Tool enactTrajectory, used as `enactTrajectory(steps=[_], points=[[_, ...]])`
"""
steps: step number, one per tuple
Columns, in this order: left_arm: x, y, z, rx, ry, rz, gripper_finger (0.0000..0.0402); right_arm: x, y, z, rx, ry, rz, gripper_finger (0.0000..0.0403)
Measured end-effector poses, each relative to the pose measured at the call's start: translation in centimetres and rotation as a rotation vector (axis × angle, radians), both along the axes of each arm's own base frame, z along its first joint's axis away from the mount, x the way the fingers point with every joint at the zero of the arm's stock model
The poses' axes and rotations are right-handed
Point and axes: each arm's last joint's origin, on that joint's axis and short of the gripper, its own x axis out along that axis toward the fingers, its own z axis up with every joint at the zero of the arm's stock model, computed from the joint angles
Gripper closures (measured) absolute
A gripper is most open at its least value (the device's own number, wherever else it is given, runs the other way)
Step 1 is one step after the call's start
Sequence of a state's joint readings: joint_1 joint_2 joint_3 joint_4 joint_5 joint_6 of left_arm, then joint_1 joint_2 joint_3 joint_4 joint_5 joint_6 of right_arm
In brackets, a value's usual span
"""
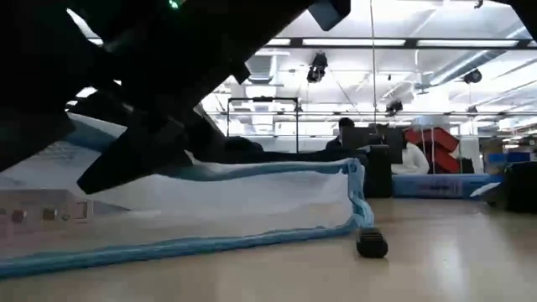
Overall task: Unpack backpack
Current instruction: Remove the pink charger adapter inside the zip bag
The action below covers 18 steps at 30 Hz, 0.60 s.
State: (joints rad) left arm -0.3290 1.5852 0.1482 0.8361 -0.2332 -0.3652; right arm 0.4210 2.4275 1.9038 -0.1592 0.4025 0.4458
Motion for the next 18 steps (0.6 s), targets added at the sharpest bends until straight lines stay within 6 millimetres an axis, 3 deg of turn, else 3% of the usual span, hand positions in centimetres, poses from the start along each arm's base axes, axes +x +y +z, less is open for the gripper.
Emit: enactTrajectory(steps=[7,13,18], points=[[0.0,0.0,0.0,0.016,0.003,0.006,0.0377,0.3,0.2,-2.2,-0.007,0.025,-0.001,0.0094],[0.0,0.1,0.0,0.019,0.006,0.008,0.0377,0.3,0.1,-2.4,-0.021,0.02,-0.026,0.0108],[0.0,0.1,0.0,0.019,0.007,0.007,0.0377,0.3,-0.1,-2.4,-0.039,0.021,-0.036,0.0171]])
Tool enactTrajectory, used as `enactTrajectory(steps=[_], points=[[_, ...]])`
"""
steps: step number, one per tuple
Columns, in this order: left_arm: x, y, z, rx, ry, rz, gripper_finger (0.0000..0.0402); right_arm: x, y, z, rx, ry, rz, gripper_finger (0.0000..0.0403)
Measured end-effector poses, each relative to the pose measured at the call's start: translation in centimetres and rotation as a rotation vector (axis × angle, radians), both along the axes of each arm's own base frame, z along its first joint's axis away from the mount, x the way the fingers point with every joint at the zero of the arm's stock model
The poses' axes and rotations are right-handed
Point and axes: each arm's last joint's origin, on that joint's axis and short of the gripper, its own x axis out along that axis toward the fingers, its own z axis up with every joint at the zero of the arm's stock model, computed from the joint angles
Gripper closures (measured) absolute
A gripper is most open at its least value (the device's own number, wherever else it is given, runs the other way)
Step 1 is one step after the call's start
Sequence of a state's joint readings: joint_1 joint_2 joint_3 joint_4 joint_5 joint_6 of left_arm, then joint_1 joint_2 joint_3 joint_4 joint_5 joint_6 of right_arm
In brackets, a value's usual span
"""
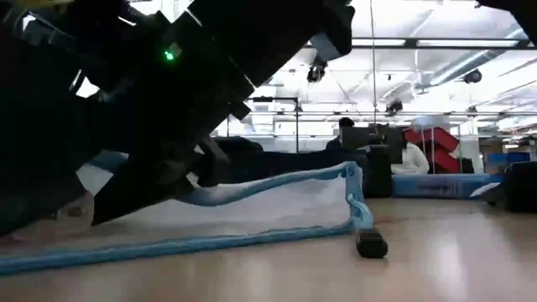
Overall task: Unpack backpack
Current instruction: Remove the pink charger adapter inside the zip bag
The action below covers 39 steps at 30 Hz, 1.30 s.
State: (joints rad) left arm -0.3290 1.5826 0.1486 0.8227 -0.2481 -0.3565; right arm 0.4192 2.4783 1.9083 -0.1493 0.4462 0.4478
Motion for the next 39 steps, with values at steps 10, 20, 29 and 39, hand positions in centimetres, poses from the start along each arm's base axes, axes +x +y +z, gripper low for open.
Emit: enactTrajectory(steps=[10,20,29,39], points=[[-0.1,0.0,-0.1,0.004,0.013,0.0,0.0377,-2.2,-0.2,3.5,-0.011,0.191,0.144,0.0233],[-0.1,0.0,-0.1,0.004,0.016,-0.001,0.0377,-10.3,-1.4,11.8,0.121,0.667,0.233,0.0233],[-0.1,0.0,-0.1,0.003,0.014,-0.003,0.0377,-15.8,-0.1,10.5,0.324,1.308,0.12,0.0233],[-0.1,0.0,-0.1,0.004,0.016,-0.003,0.0377,-18.9,3.1,6.3,0.251,1.452,0.264,0.0233]])
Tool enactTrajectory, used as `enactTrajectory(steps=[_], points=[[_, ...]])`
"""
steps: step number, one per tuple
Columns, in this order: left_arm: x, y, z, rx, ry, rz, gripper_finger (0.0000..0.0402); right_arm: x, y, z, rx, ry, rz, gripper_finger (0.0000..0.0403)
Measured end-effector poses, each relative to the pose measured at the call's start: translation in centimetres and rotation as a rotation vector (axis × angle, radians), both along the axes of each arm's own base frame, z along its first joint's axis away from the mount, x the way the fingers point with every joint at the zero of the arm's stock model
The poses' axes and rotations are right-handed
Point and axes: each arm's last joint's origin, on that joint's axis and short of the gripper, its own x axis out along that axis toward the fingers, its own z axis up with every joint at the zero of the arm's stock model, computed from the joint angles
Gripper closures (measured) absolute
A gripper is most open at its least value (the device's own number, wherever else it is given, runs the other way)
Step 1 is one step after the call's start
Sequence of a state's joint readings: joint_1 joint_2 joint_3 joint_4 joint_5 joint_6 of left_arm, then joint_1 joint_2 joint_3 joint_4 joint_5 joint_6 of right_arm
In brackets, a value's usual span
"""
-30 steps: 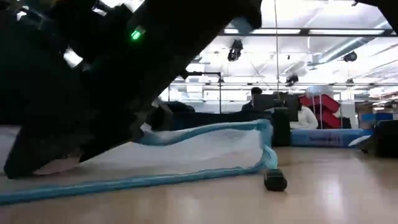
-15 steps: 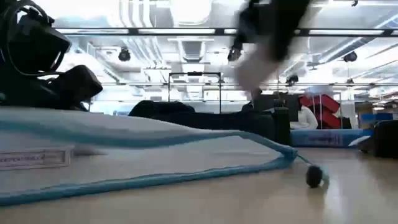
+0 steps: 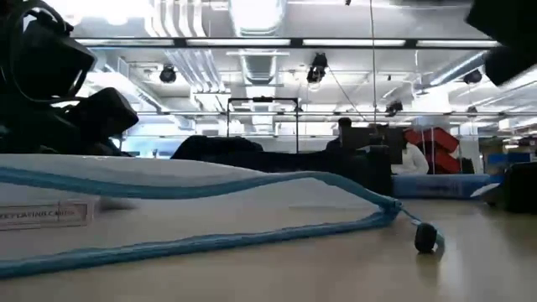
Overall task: Unpack backpack
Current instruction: Remove the pink charger adapter inside the zip bag, then remove the pink play cards inside the zip bag
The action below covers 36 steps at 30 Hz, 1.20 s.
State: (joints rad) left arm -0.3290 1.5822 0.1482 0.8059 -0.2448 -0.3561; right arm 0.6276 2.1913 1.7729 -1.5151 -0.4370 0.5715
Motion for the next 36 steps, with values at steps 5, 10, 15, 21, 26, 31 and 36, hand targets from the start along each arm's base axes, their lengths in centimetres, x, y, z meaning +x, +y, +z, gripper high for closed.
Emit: enactTrajectory(steps=[5,10,15,21,26,31,36], points=[[0.0,0.0,0.0,0.0,-0.002,0.001,0.0377,-0.5,-0.4,-1.6,-0.035,0.056,-0.011,0.0232],[0.0,0.0,0.0,0.0,-0.002,0.001,0.0377,-0.4,-0.6,-2.0,-0.047,0.067,-0.026,0.0167],[0.0,0.0,0.0,0.0,-0.002,0.001,0.0377,-0.2,-0.8,-2.0,-0.069,0.07,-0.068,0.0113],[0.0,0.0,0.0,0.001,-0.002,0.001,0.0377,-0.3,-1.0,-1.4,-0.076,0.077,-0.079,0.009],[0.0,0.0,0.0,0.001,-0.002,0.002,0.0377,0.3,-1.0,0.2,-0.077,0.059,-0.11,0.0094],[0.0,0.0,0.0,0.001,-0.003,0.002,0.0377,2.5,-1.3,1.3,-0.129,-0.175,-0.095,0.0109],[0.0,0.0,0.0,0.0,-0.003,0.002,0.0377,6.3,-1.4,0.6,-0.048,-0.54,-0.097,0.0131]])
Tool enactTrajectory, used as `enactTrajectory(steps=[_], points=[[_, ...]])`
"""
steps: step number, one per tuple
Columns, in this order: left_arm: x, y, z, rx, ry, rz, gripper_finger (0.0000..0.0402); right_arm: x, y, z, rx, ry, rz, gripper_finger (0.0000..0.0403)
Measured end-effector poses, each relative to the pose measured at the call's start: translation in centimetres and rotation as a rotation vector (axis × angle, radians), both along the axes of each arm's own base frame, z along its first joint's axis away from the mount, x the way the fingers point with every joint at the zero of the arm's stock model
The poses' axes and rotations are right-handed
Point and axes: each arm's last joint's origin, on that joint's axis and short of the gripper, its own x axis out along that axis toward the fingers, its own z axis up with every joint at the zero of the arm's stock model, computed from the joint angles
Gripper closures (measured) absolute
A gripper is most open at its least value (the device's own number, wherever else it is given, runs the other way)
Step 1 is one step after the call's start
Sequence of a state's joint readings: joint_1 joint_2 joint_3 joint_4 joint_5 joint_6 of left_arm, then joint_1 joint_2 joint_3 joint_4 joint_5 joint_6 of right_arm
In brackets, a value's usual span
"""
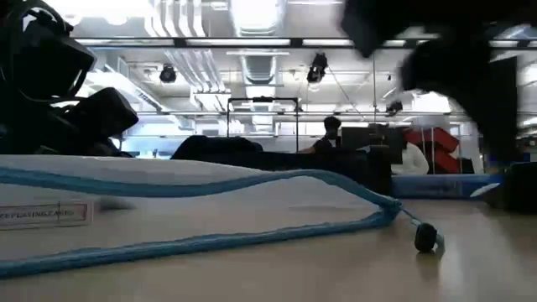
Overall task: Unpack backpack
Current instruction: Remove the pink play cards inside the zip bag
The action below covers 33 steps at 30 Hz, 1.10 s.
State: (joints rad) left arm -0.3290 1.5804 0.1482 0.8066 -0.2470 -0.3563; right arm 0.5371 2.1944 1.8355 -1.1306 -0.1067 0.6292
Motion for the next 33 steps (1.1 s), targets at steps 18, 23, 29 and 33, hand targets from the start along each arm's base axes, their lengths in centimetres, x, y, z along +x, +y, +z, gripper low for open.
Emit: enactTrajectory(steps=[18,23,29,33], points=[[-0.2,0.0,0.5,-0.037,-0.006,0.018,0.0377,8.7,-2.7,-0.6,-0.119,-0.848,0.003,0.0284],[-0.3,0.1,1.1,-0.032,-0.017,0.015,0.0377,8.5,-1.8,-1.0,0.065,-0.79,0.056,0.0298],[-0.5,0.3,0.8,-0.016,0.019,0.085,0.0377,7.4,0.8,-0.7,0.233,-0.765,0.117,0.0302],[-0.9,0.4,0.9,-0.072,0.056,0.126,0.0377,7.7,0.8,-2.1,0.204,-0.744,0.067,0.03]])
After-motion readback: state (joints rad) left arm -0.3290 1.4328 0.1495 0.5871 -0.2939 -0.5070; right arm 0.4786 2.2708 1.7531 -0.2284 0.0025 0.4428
